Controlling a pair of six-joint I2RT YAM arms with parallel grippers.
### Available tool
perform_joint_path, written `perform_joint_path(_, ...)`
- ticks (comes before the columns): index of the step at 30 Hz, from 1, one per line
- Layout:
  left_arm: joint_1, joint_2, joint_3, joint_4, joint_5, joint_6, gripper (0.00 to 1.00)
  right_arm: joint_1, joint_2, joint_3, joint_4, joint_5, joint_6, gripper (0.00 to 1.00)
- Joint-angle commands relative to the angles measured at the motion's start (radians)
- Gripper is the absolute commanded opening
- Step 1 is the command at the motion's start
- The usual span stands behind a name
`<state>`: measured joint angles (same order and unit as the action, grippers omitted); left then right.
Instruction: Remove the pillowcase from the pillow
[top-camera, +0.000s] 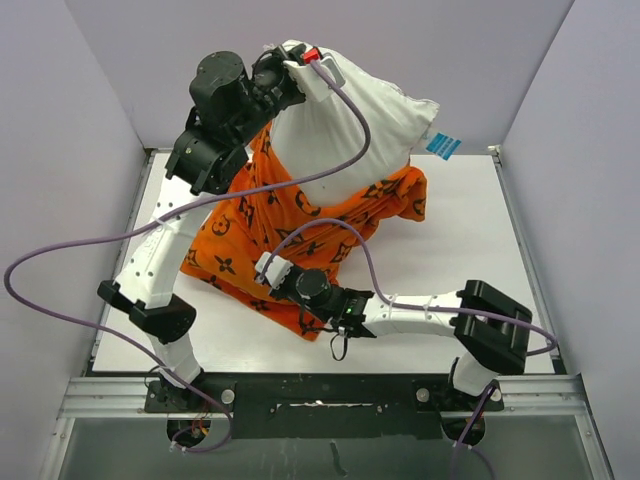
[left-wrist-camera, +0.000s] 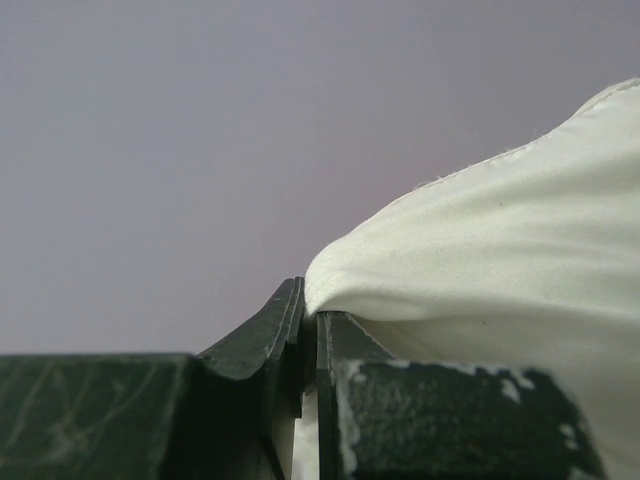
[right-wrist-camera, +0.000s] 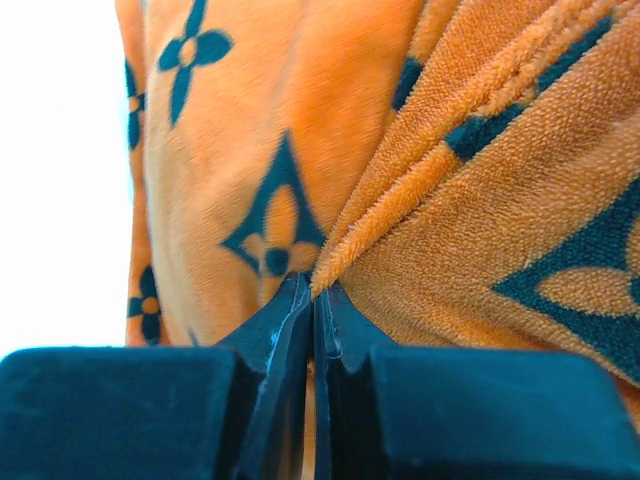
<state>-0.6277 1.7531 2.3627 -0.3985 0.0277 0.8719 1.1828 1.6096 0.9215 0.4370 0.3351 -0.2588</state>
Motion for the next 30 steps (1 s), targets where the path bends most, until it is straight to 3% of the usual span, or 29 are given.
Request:
perform_joint_path(1,0.001,0.010,0.224,0.368,0.020,0.055,0.00,0.050,0.119,-0.093,-0.095,-0.098,0.184,0.00)
perform_joint_path(5,0.001,0.019,0.242,0.387,0.023,0.063,0.00,0.064,0.159,-0.133,-0.087,-0.108,0.262,0.00)
perform_joint_path(8,0.009,0.002,0.211,0.364,0.013,0.041,0.00,0.050,0.069,-0.144,-0.089,-0.101,0.306,0.02)
perform_joint_path(12,0.009,-0.066,0.059,0.335,0.032,-0.018,0.00,-0.044,-0.182,-0.064,-0.168,-0.192,0.321,0.59)
perform_joint_path(17,-0.011,-0.147,-0.094,0.292,0.079,-0.123,0.00,-0.324,-0.456,0.155,-0.362,-0.595,0.327,0.85)
perform_joint_path(23,-0.072,-0.248,-0.280,0.256,0.139,-0.184,0.00,-0.649,-0.495,0.471,-0.571,-0.919,0.287,0.98)
perform_joint_path(30,-0.142,-0.291,-0.336,0.188,0.176,-0.189,0.00,-0.947,-0.328,0.745,-0.635,-1.276,0.354,0.98)
